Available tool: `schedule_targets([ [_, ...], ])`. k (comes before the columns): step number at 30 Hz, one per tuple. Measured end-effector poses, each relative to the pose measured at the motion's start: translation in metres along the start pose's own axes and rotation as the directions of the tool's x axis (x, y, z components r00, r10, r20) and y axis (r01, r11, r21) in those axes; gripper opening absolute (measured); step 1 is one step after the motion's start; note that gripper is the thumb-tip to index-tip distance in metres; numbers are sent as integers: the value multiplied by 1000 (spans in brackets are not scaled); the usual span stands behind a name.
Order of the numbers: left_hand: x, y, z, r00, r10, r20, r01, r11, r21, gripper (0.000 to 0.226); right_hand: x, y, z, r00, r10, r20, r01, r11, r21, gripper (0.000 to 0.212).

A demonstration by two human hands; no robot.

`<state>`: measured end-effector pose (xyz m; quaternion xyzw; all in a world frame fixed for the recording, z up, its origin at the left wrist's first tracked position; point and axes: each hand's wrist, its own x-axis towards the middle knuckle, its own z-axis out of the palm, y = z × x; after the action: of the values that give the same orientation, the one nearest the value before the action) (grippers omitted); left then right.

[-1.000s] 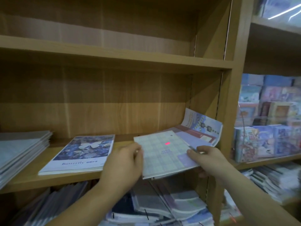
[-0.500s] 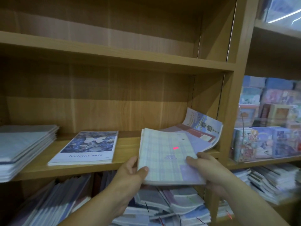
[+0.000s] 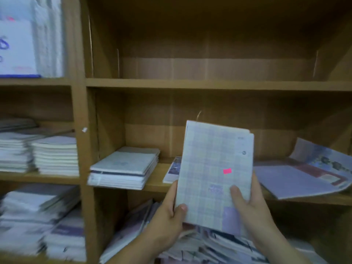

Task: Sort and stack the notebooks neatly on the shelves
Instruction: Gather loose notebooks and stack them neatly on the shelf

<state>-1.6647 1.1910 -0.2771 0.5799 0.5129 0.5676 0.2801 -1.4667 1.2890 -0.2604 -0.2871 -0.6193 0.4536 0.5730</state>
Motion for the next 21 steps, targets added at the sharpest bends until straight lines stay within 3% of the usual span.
schedule_targets([
  [5, -11, 5, -38, 990, 86, -112, -75, 993, 96, 51, 0, -12, 51, 998, -70, 6, 70, 998, -10, 44],
  [8, -14, -1, -60, 977, 10, -213, 9, 996, 87, 48, 2, -16, 76, 999, -37, 29, 38, 998, -46, 37],
  [12, -11, 3, -90, 931, -131, -341, 151, 988, 33, 33, 18, -9, 107, 993, 95, 68, -89, 992, -85, 49],
  [15, -1, 21, -127, 891, -172, -420, 192, 981, 8, 21, 40, -18, 141, 969, 161, 185, -141, 983, -118, 43],
  [21, 28, 40, -212, 837, -132, -532, 289, 931, 224, 26, 90, -25, 228, 915, 247, 318, -195, 963, -185, 31],
])
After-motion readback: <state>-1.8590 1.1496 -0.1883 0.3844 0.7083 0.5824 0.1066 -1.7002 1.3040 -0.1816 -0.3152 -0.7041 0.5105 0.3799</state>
